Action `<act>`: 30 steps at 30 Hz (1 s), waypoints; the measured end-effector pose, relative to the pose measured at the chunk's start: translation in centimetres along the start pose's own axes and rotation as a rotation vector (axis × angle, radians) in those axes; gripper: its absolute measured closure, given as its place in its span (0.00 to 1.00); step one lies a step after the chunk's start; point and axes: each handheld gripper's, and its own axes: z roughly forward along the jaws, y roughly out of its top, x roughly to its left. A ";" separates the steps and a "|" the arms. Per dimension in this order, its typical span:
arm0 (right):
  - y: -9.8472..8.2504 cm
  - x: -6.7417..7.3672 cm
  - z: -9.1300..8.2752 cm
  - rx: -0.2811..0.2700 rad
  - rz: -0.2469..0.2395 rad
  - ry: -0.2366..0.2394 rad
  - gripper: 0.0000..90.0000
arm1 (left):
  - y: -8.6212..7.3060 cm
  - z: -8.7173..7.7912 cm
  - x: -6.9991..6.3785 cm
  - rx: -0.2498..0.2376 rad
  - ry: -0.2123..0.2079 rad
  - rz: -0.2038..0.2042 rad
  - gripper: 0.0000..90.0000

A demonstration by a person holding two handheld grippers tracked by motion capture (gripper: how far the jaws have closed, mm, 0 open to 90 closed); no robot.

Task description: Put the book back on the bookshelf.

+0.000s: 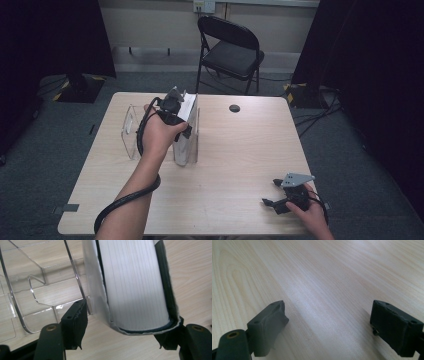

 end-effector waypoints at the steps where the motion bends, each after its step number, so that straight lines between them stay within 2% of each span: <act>1: 0.0 0.0 0.0 0.000 0.000 0.000 0.13 | 0.0 0.0 0.0 0.000 0.000 0.000 0.38; 7: 0.0 0.0 0.0 0.000 0.000 0.001 0.13 | -0.4 0.0 0.2 0.003 0.003 0.031 0.38; 14: 0.0 0.0 0.0 0.000 0.000 0.001 0.13 | -1.0 0.0 0.6 0.005 -0.004 0.022 0.38; 18: 0.0 0.0 0.0 0.000 0.000 0.000 0.13 | -1.3 0.0 0.7 0.008 -0.007 0.039 0.38; 20: 0.0 0.0 0.0 0.000 0.000 0.000 0.13 | -1.5 0.0 0.6 0.012 -0.008 0.030 0.38; 30: 0.0 0.0 0.0 -0.002 0.001 -0.002 0.13 | -2.1 0.1 1.2 0.014 -0.016 0.035 0.38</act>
